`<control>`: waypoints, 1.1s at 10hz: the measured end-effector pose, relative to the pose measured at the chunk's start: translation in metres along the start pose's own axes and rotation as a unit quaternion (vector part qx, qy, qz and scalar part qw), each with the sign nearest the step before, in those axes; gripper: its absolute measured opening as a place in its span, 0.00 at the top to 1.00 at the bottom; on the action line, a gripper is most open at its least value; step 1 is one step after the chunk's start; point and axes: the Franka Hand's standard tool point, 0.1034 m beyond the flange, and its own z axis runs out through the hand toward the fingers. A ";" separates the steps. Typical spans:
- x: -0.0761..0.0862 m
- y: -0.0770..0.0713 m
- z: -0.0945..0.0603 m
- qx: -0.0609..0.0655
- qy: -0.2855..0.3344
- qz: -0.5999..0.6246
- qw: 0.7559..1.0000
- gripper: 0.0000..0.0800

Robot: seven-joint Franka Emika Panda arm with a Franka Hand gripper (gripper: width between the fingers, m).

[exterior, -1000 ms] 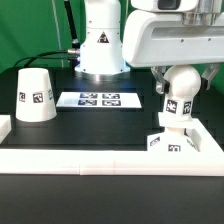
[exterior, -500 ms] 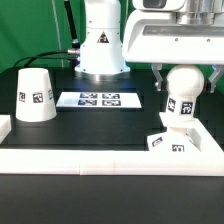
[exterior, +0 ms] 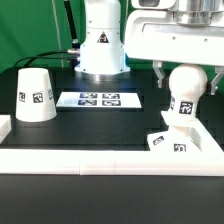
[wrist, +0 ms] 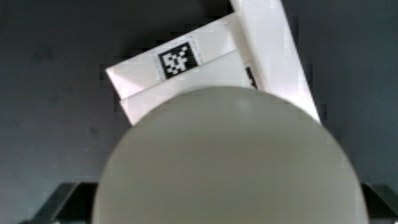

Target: Assemble lamp

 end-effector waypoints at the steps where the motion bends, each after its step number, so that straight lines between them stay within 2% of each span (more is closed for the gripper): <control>1: 0.000 0.000 0.000 0.002 -0.001 0.034 0.999 0.28; 5: 0.000 -0.001 0.000 0.005 -0.004 0.157 0.988 0.28; 7: 0.001 -0.003 0.000 0.031 0.003 0.261 0.965 0.28; 9: 0.001 -0.005 -0.001 0.049 -0.001 0.335 0.941 0.28; 11: -0.001 -0.011 -0.002 0.059 -0.016 0.414 0.908 0.28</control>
Offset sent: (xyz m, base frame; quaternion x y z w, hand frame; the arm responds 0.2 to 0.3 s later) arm 0.0000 0.0000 0.0000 0.0000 0.0000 0.1296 0.9916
